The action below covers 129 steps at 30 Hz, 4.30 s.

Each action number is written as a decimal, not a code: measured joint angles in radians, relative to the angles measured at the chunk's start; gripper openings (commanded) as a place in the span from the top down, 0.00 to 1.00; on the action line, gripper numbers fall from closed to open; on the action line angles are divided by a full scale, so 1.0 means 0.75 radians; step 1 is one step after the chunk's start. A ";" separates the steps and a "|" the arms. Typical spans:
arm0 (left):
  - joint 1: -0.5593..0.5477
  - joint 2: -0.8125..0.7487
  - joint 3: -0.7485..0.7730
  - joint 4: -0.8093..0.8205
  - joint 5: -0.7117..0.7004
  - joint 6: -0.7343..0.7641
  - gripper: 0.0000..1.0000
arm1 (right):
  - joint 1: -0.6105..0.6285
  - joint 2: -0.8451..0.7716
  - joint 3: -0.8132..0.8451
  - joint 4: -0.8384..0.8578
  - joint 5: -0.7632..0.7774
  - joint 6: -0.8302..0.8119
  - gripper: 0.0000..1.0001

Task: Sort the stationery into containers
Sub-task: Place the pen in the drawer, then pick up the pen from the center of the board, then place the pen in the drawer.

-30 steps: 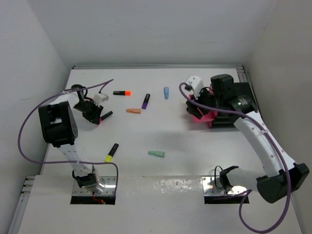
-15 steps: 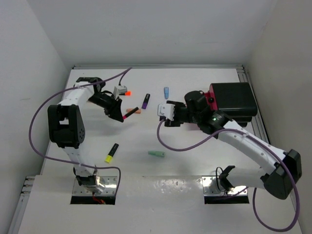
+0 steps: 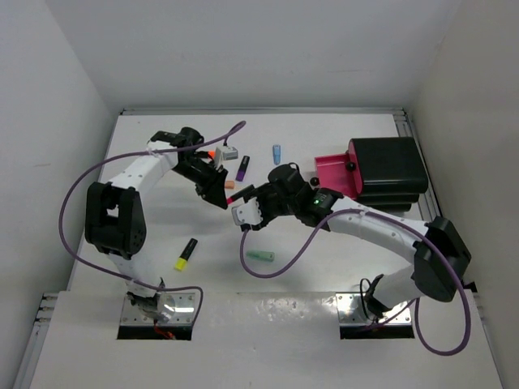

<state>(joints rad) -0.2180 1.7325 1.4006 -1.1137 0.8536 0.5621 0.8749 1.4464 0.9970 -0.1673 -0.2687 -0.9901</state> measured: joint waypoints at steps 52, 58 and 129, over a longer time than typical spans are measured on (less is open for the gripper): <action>0.237 0.376 0.522 0.473 -0.520 -0.146 0.01 | -0.754 0.225 0.499 -0.650 0.634 1.429 0.93; 0.306 0.523 0.631 0.441 -0.472 -0.037 0.03 | -0.753 0.320 0.499 -0.653 0.683 1.505 0.77; -0.285 -0.298 -0.197 1.232 -0.506 -1.024 1.00 | -0.535 0.375 0.763 -0.351 -0.041 2.311 0.40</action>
<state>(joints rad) -0.4320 1.5089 1.2526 -0.1898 0.4744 -0.2062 0.4740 1.7275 1.5696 -0.4309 -0.2993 0.7433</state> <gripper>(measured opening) 0.366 0.629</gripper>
